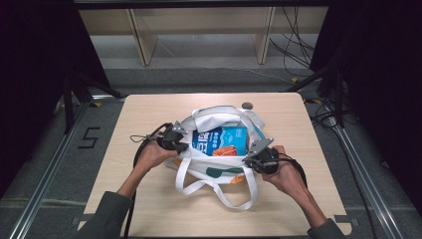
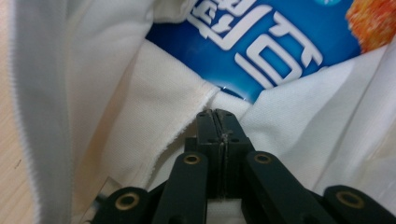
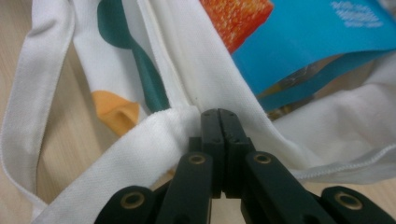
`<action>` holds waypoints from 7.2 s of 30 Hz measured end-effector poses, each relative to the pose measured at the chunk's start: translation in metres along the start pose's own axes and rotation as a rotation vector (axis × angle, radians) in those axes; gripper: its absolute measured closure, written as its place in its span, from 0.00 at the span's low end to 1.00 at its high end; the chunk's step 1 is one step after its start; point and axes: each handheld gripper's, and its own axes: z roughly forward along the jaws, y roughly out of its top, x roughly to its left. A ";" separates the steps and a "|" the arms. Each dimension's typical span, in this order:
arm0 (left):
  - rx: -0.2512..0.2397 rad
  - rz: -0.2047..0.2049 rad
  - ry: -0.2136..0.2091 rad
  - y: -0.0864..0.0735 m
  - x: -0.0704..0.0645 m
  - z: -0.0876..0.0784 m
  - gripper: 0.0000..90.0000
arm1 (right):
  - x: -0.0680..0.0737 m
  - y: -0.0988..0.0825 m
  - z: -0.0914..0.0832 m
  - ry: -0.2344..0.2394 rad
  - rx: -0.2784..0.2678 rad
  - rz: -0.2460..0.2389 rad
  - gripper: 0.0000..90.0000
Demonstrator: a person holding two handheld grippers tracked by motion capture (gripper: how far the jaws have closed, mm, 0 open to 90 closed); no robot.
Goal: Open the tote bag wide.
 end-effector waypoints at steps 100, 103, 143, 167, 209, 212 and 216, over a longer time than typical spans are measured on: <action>-0.293 -0.150 -0.046 -0.013 -0.004 -0.043 0.71 | -0.022 0.002 -0.018 -0.085 -0.328 0.137 0.81; -0.280 -0.140 -0.044 -0.016 -0.004 -0.043 0.69 | -0.023 -0.001 -0.021 -0.092 -0.337 0.160 0.80; -0.330 -0.197 -0.018 -0.038 -0.021 -0.066 0.32 | -0.024 -0.018 -0.045 -0.155 -0.403 0.257 0.43; -0.353 -0.162 -0.026 -0.073 -0.053 -0.088 0.29 | 0.003 -0.039 -0.060 -0.163 -0.394 0.291 0.32; -0.336 -0.129 -0.070 -0.145 -0.113 -0.063 0.22 | 0.054 -0.103 -0.040 -0.122 -0.352 0.294 0.25; -0.327 -0.146 -0.072 -0.149 -0.119 -0.060 0.21 | 0.061 -0.108 -0.038 -0.104 -0.335 0.297 0.23; -0.312 -0.119 -0.068 -0.149 -0.123 -0.059 0.21 | 0.067 -0.113 -0.036 -0.091 -0.314 0.293 0.23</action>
